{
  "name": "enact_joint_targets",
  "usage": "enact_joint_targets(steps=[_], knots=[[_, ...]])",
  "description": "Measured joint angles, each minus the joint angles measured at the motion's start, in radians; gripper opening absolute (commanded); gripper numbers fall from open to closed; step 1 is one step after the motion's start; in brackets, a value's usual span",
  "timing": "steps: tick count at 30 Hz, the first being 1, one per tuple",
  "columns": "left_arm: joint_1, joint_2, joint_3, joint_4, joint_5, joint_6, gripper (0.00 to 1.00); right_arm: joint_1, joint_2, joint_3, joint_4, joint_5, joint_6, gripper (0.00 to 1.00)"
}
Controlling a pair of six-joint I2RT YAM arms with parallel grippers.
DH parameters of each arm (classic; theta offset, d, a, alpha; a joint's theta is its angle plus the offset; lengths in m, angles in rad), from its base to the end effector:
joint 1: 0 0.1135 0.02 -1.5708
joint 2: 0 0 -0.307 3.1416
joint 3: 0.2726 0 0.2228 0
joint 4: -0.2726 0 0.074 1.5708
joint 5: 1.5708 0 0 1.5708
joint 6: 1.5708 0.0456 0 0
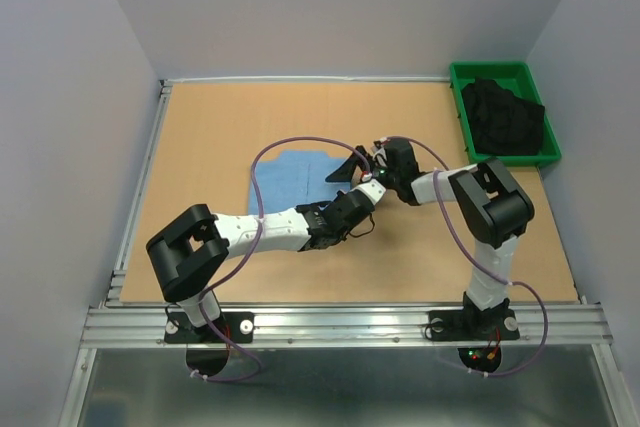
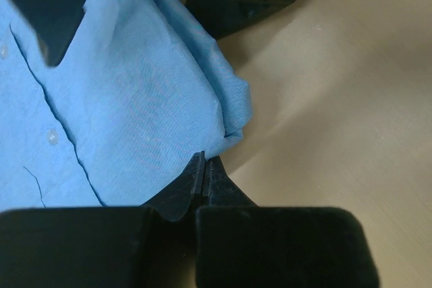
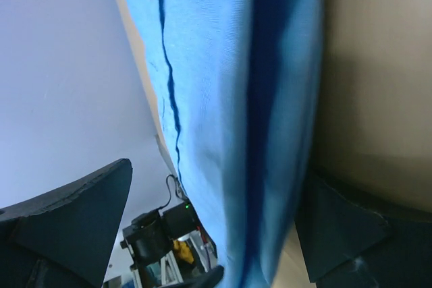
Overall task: Fold and stack the long sleeve shirts
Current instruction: Fold the shirt
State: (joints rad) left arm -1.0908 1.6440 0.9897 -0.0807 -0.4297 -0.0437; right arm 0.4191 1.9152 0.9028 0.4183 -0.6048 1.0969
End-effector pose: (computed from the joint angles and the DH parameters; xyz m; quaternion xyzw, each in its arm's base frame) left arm 0.1715 -0.2883 0.2593 0.3715 0.8166 -0.0487 0.4391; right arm 0.3371 0.1786 0.1899 0.1485 0.8415 0.4989 0.1445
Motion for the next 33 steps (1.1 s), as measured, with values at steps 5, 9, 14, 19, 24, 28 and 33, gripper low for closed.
enact_joint_targets(steps=[5, 9, 14, 19, 24, 28, 33], knots=[[0.000, 0.000, 0.001, -0.001, 0.013, -0.019, 0.00, 0.050, 0.070, 0.064, 0.032, -0.020, 0.010, 0.78], [0.000, 0.001, 0.008, -0.007, 0.025, -0.037, 0.03, 0.060, 0.115, 0.091, 0.033, -0.028, 0.000, 0.43], [0.000, 0.001, 0.010, -0.008, 0.028, -0.065, 0.27, 0.059, 0.155, 0.103, 0.003, -0.028, -0.052, 0.01], [0.023, -0.017, 0.012, -0.026, 0.032, -0.098, 0.62, 0.051, 0.156, 0.122, -0.043, -0.023, -0.126, 0.00], [0.086, -0.126, 0.011, -0.047, 0.038, -0.116, 0.80, 0.005, 0.132, 0.121, -0.102, -0.035, -0.208, 0.01], [0.240, -0.298, -0.008, -0.038, 0.064, -0.137, 0.99, -0.068, 0.089, 0.121, -0.202, -0.033, -0.314, 0.01], [0.484, -0.550, -0.069, 0.004, 0.063, -0.158, 0.99, -0.130, 0.028, 0.165, -0.389, 0.016, -0.469, 0.01]])
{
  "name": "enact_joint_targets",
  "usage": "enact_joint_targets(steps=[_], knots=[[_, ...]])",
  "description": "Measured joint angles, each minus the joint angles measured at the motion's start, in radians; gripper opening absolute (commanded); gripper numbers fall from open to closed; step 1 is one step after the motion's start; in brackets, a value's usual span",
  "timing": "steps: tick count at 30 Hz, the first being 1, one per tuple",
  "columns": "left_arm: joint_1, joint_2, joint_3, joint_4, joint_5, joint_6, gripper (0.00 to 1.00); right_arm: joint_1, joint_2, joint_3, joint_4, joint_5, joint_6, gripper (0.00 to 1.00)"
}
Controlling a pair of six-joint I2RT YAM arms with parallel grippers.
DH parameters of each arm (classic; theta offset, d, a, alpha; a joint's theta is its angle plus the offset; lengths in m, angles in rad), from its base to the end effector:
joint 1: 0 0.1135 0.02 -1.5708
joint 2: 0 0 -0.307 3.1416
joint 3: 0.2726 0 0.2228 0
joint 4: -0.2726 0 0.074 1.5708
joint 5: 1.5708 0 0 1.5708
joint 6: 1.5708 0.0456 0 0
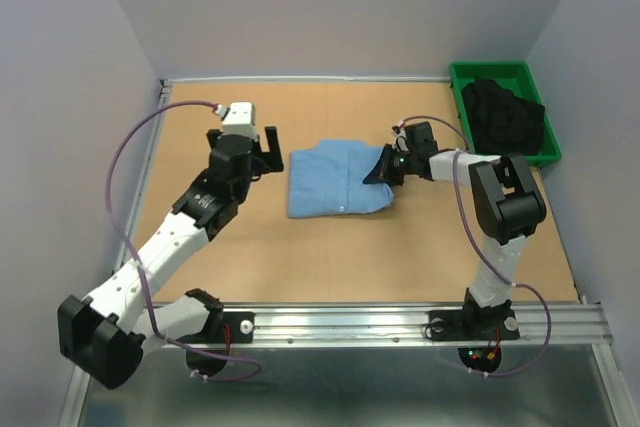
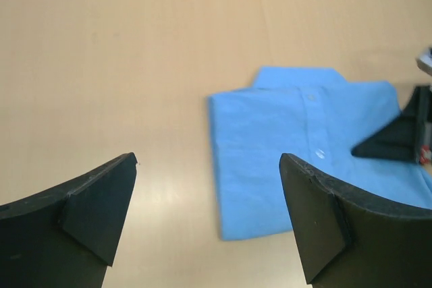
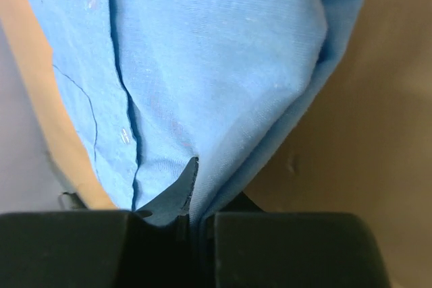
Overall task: Fold and stack the long sleeve shirts
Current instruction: Fold the shirt
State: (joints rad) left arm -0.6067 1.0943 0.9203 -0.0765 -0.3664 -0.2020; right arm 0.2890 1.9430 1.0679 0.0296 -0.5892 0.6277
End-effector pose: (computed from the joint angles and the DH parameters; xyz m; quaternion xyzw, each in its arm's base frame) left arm 0.1850 -0.1085 0.3793 0.0467 0.7833 -0.1049 0.6110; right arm 0.3661 0.1353 0.1895 0.0493 0.8992 0.3937 0.1843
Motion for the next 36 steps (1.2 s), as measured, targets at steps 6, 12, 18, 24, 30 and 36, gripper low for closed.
enact_joint_targets(steps=[6, 12, 18, 24, 30, 36], knots=[[0.206, -0.097, -0.083, 0.029, 0.008, -0.018, 0.99, -0.021, -0.016, 0.162, -0.270, 0.093, -0.241, 0.01], [0.236, -0.095, -0.207, 0.032, -0.002, -0.049, 0.99, -0.024, -0.016, 0.401, -0.517, 0.260, -0.475, 0.01], [0.236, -0.083, -0.232, 0.035, -0.052, -0.056, 0.99, -0.032, -0.016, 0.595, -0.683, 0.522, -0.685, 0.01], [0.238, -0.082, -0.232, 0.042, -0.093, -0.076, 0.99, -0.034, -0.016, 0.812, -0.793, 0.849, -0.855, 0.01], [0.238, -0.082, -0.232, 0.042, -0.117, -0.090, 0.99, -0.019, -0.020, 0.960, -0.792, 1.071, -0.970, 0.01], [0.238, -0.082, -0.232, 0.042, -0.121, -0.089, 0.99, 0.103, -0.013, 0.853, -0.752, 1.268, -1.029, 0.01]])
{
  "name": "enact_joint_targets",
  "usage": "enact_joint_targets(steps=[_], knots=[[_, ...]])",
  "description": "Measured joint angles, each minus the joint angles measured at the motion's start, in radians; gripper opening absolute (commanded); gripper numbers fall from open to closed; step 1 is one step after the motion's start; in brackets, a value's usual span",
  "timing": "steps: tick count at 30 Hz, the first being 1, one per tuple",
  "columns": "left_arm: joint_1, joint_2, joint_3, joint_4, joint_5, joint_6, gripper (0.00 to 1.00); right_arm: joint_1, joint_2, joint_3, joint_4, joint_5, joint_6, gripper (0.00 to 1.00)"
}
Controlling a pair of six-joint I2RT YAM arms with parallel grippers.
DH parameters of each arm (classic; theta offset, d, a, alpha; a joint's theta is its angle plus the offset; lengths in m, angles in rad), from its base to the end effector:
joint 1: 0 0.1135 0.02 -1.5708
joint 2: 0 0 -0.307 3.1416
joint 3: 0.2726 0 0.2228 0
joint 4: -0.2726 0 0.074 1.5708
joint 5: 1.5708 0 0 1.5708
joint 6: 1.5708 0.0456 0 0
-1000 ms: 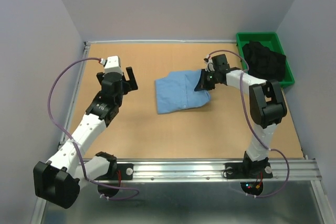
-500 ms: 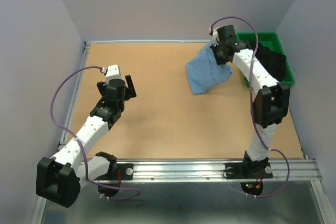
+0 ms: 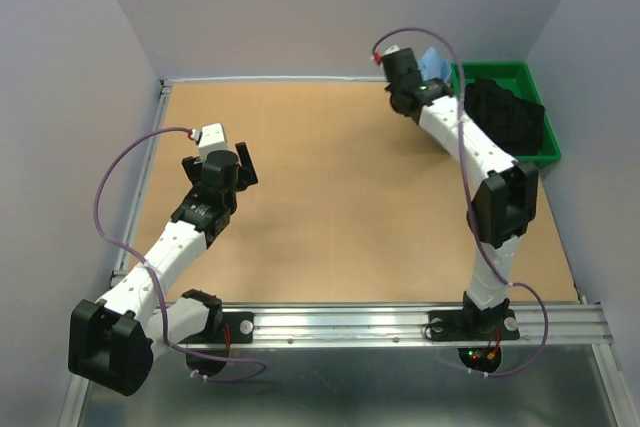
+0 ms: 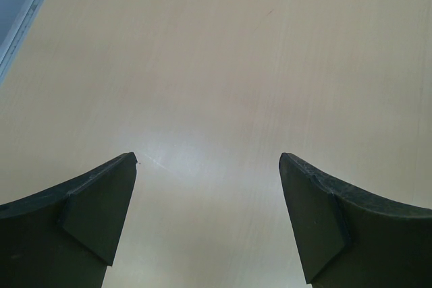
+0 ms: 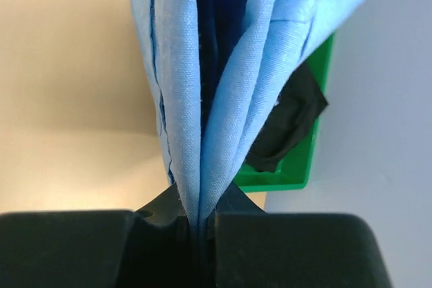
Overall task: Fold and stack the long sleeve shirts
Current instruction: Fold the shirt
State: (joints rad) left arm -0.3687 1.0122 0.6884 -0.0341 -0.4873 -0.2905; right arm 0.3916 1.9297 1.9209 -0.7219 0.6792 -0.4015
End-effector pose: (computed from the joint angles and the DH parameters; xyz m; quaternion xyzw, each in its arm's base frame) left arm 0.1820 -0.0474 0.3224 -0.1062 0.8022 0.0085 0.5875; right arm 0.4033 0.1355 0.3860 -0.2072 0.8466 -0.3061 0.3830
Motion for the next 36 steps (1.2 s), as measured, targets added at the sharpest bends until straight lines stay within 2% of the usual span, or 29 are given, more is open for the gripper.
enact_joint_targets(steps=[3, 10, 14, 16, 18, 23, 27, 31, 36], knots=[[0.000, 0.000, 0.000, 0.000, -0.005, 0.000, 0.99, 0.112, 0.058, -0.077, 0.008, 0.060, 0.005, 0.00], [0.000, 0.000, 0.000, 0.000, -0.024, 0.000, 0.99, 0.403, 0.303, -0.187, 0.021, 0.131, 0.047, 0.01], [0.001, 0.000, 0.000, 0.000, -0.031, 0.000, 0.99, 0.520, 0.354, -0.187, 0.006, 0.134, 0.086, 0.00], [0.003, 0.000, 0.000, 0.000, -0.034, 0.000, 0.99, 0.573, 0.362, -0.186, -0.002, 0.133, 0.107, 0.04], [0.004, 0.000, 0.000, 0.000, -0.036, 0.000, 0.99, 0.607, 0.368, -0.184, -0.009, 0.127, 0.127, 0.11], [0.005, 0.000, 0.000, 0.000, -0.037, -0.001, 0.99, 0.626, 0.378, -0.177, -0.028, 0.113, 0.151, 0.48], [0.011, -0.004, 0.000, 0.000, -0.029, -0.012, 0.99, 0.622, 0.375, -0.121, -0.073, 0.052, 0.182, 0.70], [0.013, -0.022, 0.010, -0.032, -0.002, -0.063, 0.99, 0.616, 0.341, -0.082, -0.087, -0.067, 0.227, 0.74], [0.013, -0.049, 0.066, -0.087, 0.034, -0.166, 0.99, 0.621, 0.237, -0.089, -0.100, -0.179, 0.281, 0.72]])
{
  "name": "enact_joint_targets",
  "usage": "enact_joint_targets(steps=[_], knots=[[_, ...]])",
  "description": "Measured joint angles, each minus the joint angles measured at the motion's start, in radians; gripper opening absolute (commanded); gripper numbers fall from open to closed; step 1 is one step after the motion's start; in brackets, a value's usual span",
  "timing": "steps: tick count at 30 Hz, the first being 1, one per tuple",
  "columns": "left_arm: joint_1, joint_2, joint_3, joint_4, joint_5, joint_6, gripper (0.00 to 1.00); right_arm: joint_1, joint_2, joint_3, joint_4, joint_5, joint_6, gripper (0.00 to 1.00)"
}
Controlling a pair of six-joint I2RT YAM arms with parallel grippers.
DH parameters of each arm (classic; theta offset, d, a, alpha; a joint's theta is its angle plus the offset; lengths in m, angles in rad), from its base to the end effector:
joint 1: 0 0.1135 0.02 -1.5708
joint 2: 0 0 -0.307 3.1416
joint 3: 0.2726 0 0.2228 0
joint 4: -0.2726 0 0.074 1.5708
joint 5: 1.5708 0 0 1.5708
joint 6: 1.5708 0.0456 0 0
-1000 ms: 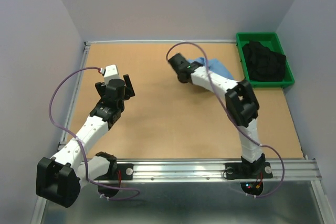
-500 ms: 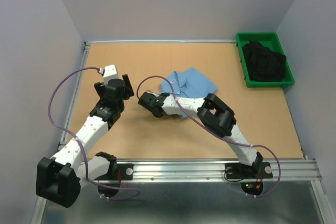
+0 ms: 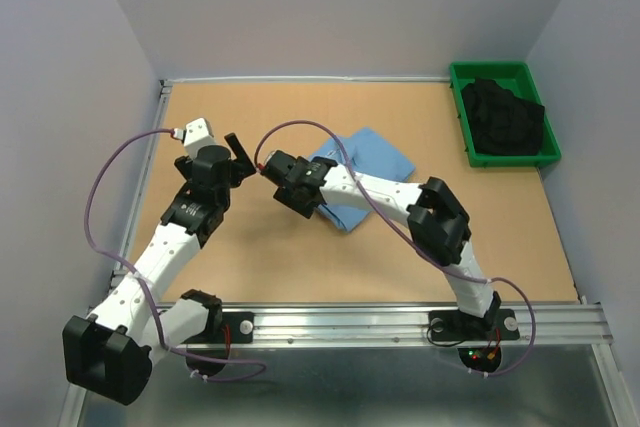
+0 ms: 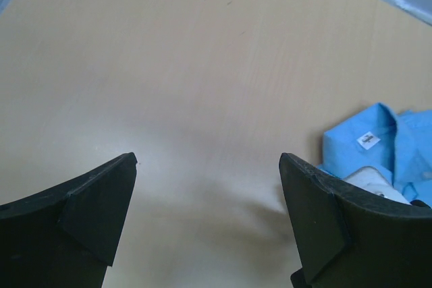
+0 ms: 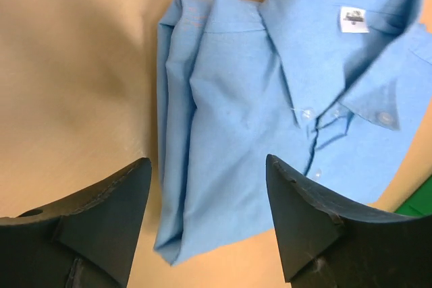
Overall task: Fold and stack the long sleeve shirts
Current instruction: Fold the shirt, then neatly place the folded shirt to the corner
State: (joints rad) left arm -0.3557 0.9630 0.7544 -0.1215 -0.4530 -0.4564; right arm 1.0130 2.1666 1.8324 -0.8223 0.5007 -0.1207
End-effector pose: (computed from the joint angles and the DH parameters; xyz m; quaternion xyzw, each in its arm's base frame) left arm 0.1718 -0.0425 0.3425 -0.1703 0.7853 -0.0559 0.5926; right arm 0.2624 0.3792 0.2495 -0.4661 0.8272 -0.1327 0.2844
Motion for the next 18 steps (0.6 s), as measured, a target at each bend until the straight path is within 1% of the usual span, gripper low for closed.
enact_joint_targets(steps=[2, 5, 6, 8, 11, 12, 15, 18], knots=[[0.000, -0.001, 0.021, -0.015, 0.018, -0.034, 0.99, -0.004, -0.060, -0.025, 0.003, -0.025, 0.014, 0.69], [0.000, 0.010, 0.036, -0.035, 0.061, -0.088, 0.99, -0.031, -0.182, -0.104, 0.014, -0.077, 0.044, 0.58], [0.000, 0.018, 0.037, -0.041, 0.080, -0.108, 0.99, -0.049, -0.224, -0.136, 0.023, -0.095, 0.051, 0.51], [0.000, 0.037, 0.037, -0.047, 0.112, -0.137, 0.99, -0.091, -0.297, -0.206, 0.042, -0.141, 0.075, 0.46], [-0.003, 0.083, 0.037, -0.051, 0.175, -0.182, 0.99, -0.154, -0.364, -0.295, 0.085, -0.195, 0.117, 0.44], [-0.006, 0.102, 0.037, -0.049, 0.193, -0.197, 0.99, -0.178, -0.384, -0.351, 0.118, -0.227, 0.139, 0.44], [-0.033, 0.159, 0.037, -0.035, 0.246, -0.242, 0.99, -0.193, -0.387, -0.444, 0.181, -0.287, 0.177, 0.41], [-0.067, 0.219, 0.028, -0.002, 0.291, -0.290, 0.98, -0.183, -0.377, -0.542, 0.241, -0.358, 0.220, 0.40]])
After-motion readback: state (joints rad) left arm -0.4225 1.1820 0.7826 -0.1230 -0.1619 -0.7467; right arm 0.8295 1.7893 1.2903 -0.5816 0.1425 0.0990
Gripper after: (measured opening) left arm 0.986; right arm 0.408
